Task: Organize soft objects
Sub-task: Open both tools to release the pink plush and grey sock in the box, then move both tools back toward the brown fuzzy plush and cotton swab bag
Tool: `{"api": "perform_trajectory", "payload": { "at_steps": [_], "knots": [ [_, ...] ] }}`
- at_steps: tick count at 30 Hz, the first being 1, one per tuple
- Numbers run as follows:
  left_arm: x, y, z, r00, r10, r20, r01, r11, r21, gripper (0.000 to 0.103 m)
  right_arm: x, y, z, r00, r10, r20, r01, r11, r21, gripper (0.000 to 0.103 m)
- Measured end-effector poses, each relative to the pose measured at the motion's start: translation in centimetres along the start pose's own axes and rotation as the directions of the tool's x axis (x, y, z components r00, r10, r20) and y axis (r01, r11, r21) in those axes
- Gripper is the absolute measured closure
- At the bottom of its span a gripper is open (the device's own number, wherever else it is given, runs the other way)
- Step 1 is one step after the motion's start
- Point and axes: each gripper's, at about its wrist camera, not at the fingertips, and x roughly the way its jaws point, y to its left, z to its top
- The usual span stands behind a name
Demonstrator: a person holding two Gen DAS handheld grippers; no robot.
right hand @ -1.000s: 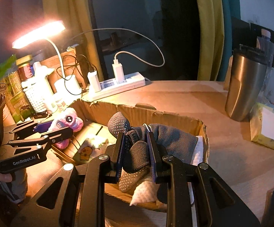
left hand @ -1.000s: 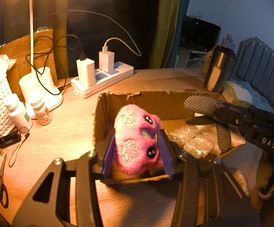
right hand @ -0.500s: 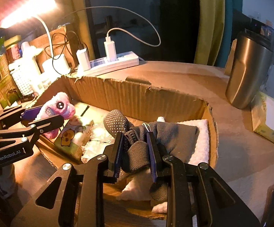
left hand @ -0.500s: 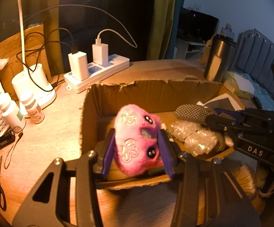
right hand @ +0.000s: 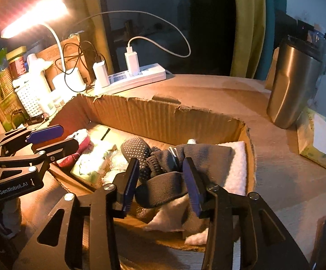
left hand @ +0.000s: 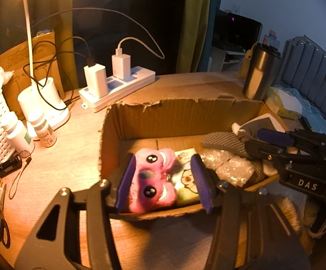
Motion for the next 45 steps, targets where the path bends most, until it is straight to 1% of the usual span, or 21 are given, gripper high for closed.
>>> {"api": "perform_trajectory", "payload": {
  "at_steps": [1, 3, 4, 5, 7, 14, 29, 45],
  "knots": [
    [-0.1, 0.0, 0.0, 1.0, -0.001, 0.003, 0.001, 1.0, -0.002, 0.05, -0.2, 0.0, 0.0, 1.0, -0.001, 0.004, 0.001, 1.0, 0.002, 0.054],
    [-0.5, 0.0, 0.1, 1.0, -0.003, 0.01, 0.003, 1.0, -0.007, 0.048, -0.7, -0.2, 0.1, 1.0, -0.004, 0.015, 0.003, 1.0, 0.009, 0.053],
    [-0.6, 0.0, 0.1, 1.0, -0.004, 0.013, 0.004, 1.0, -0.009, 0.041, -0.9, -0.3, 0.1, 1.0, -0.006, 0.019, 0.006, 1.0, 0.011, 0.053],
    [-0.9, 0.0, 0.1, 1.0, -0.008, 0.015, 0.008, 1.0, -0.013, 0.03, -1.2, -0.3, 0.1, 1.0, -0.009, 0.023, 0.008, 1.0, 0.013, 0.052],
    [-1.4, 0.1, 0.0, 0.999, -0.025, 0.023, 0.026, 0.999, -0.027, 0.026, -1.6, -0.4, 0.1, 0.999, -0.012, 0.03, 0.011, 1.0, 0.016, 0.052],
    [-2.9, -0.7, -0.2, 0.998, -0.04, 0.04, 0.041, 0.999, -0.018, 0.026, -3.3, -0.2, -0.2, 0.998, -0.019, 0.053, 0.018, 1.0, 0.019, 0.052],
    [-6.7, -2.1, -1.1, 0.995, -0.047, 0.084, 0.047, 0.999, 0.001, 0.026, -7.2, 0.8, -1.2, 0.994, -0.033, 0.1, 0.031, 0.999, 0.016, 0.052],
    [-10.1, -2.8, -3.1, 0.992, -0.066, 0.107, 0.066, 0.998, 0.008, 0.026, -9.8, 3.1, -2.7, 0.994, -0.03, 0.104, 0.031, 1.0, -0.002, 0.051]
  ]
}}
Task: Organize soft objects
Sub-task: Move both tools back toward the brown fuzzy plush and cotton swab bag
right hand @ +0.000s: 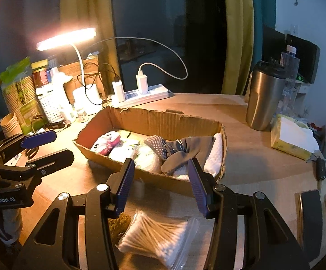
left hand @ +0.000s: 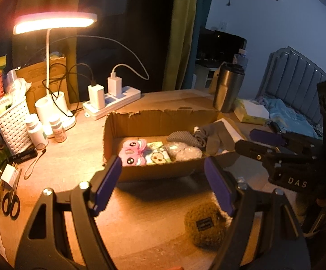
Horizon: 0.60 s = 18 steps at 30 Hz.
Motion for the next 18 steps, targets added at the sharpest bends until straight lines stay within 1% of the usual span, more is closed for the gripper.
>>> {"api": "perform_trajectory", "payload": {
  "at_steps": [8, 15, 17, 18],
  "knots": [
    [-0.9, 0.1, -1.1, 1.0, -0.007, -0.005, 0.007, 1.0, -0.008, 0.026, -0.6, 0.8, -1.1, 1.0, 0.002, -0.006, -0.002, 1.0, -0.003, 0.051],
    [-1.0, 0.1, -2.5, 1.0, -0.004, -0.027, 0.004, 1.0, -0.016, 0.026, -0.5, 1.0, -2.4, 0.999, 0.001, -0.032, 0.0, 1.0, 0.009, 0.05],
    [-0.9, 0.1, -3.0, 0.999, -0.004, -0.039, 0.003, 1.0, -0.02, 0.026, -0.4, 1.0, -2.9, 0.999, 0.002, -0.041, -0.001, 1.0, 0.015, 0.048],
    [-0.8, 0.1, -3.2, 0.999, -0.004, -0.044, 0.003, 1.0, -0.022, 0.026, -0.3, 1.0, -3.2, 0.999, 0.003, -0.046, -0.002, 1.0, 0.019, 0.044]
  ]
}}
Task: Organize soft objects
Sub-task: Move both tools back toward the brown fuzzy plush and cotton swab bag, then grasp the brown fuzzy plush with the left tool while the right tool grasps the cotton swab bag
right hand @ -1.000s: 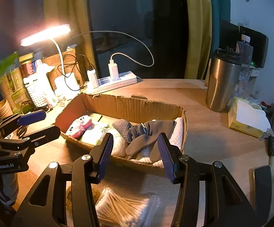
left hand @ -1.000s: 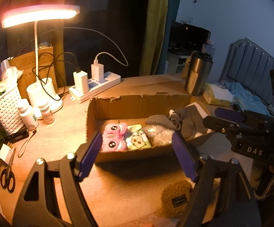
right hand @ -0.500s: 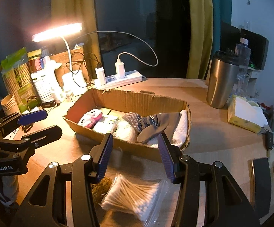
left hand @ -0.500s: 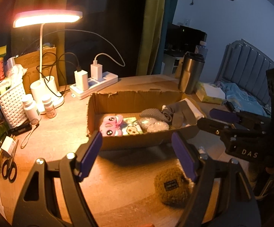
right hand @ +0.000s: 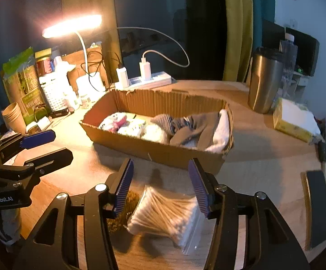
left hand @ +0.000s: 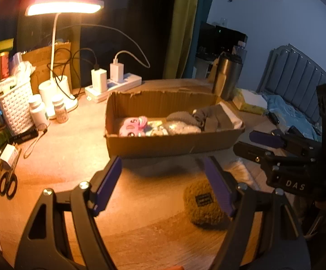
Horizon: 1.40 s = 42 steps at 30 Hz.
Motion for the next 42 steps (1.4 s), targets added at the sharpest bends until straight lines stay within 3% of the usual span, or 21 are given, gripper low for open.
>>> {"api": "perform_trajectory", "payload": {
  "at_steps": [9, 13, 21, 42],
  "knots": [
    [1.0, -0.7, -1.7, 0.999, 0.0, -0.043, 0.0, 1.0, 0.002, 0.026, 1.0, -0.7, -2.1, 0.999, 0.007, -0.049, -0.006, 1.0, 0.026, 0.03],
    [1.5, -1.0, -2.2, 0.998, -0.001, -0.063, 0.001, 1.0, -0.002, 0.025, 1.7, -1.1, -3.0, 0.997, 0.023, -0.08, -0.02, 0.999, 0.039, 0.017],
    [2.4, -1.6, -2.9, 0.995, 0.007, -0.097, -0.006, 1.0, 0.006, 0.023, 3.3, -1.2, -4.5, 0.99, 0.038, -0.134, -0.034, 0.999, 0.037, 0.017],
    [6.7, -5.6, -3.7, 0.977, 0.033, -0.211, -0.013, 0.995, 0.097, 0.023, 3.3, -5.3, -5.2, 0.989, 0.078, -0.125, -0.061, 0.99, 0.131, 0.017]
  ]
}}
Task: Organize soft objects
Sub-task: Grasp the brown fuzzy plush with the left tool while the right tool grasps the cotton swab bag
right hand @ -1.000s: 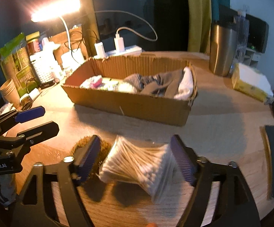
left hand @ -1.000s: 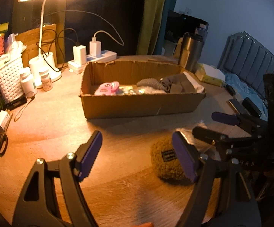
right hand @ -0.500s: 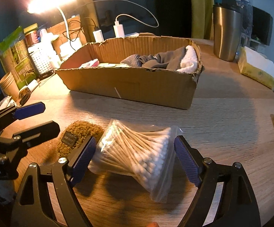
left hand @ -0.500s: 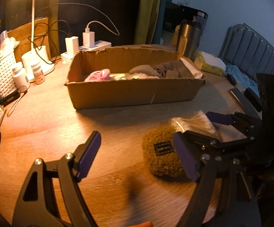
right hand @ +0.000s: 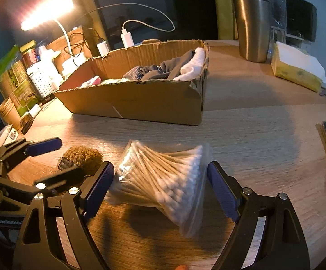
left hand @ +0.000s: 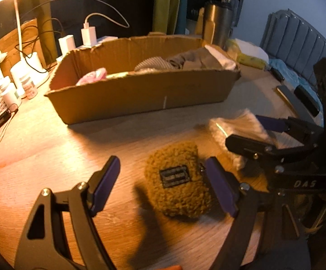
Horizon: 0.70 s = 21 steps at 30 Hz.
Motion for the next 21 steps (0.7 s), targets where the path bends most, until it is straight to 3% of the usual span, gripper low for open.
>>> {"api": "perform_trajectory", "payload": {
  "at_steps": [6, 13, 17, 21],
  "knots": [
    [0.3, 0.1, -0.2, 1.0, -0.004, 0.01, 0.004, 1.0, 0.004, 0.023, 0.3, 0.0, 0.0, 1.0, -0.006, -0.006, 0.006, 1.0, -0.006, 0.017],
    [1.1, 0.1, -0.9, 0.999, -0.015, -0.034, 0.015, 1.0, 0.012, 0.024, 0.2, 0.2, 0.0, 1.0, 0.001, -0.004, -0.001, 1.0, -0.018, 0.023],
    [0.7, 0.0, -1.0, 0.999, -0.023, -0.023, 0.023, 0.999, 0.028, 0.045, -0.1, 0.4, 0.0, 1.0, -0.014, 0.004, 0.014, 1.0, -0.023, 0.026],
    [0.5, -0.1, -1.2, 0.999, -0.035, -0.021, 0.036, 0.999, 0.036, 0.051, -0.3, 0.7, -0.1, 1.0, -0.022, 0.011, 0.022, 0.999, -0.033, 0.03]
  ]
}}
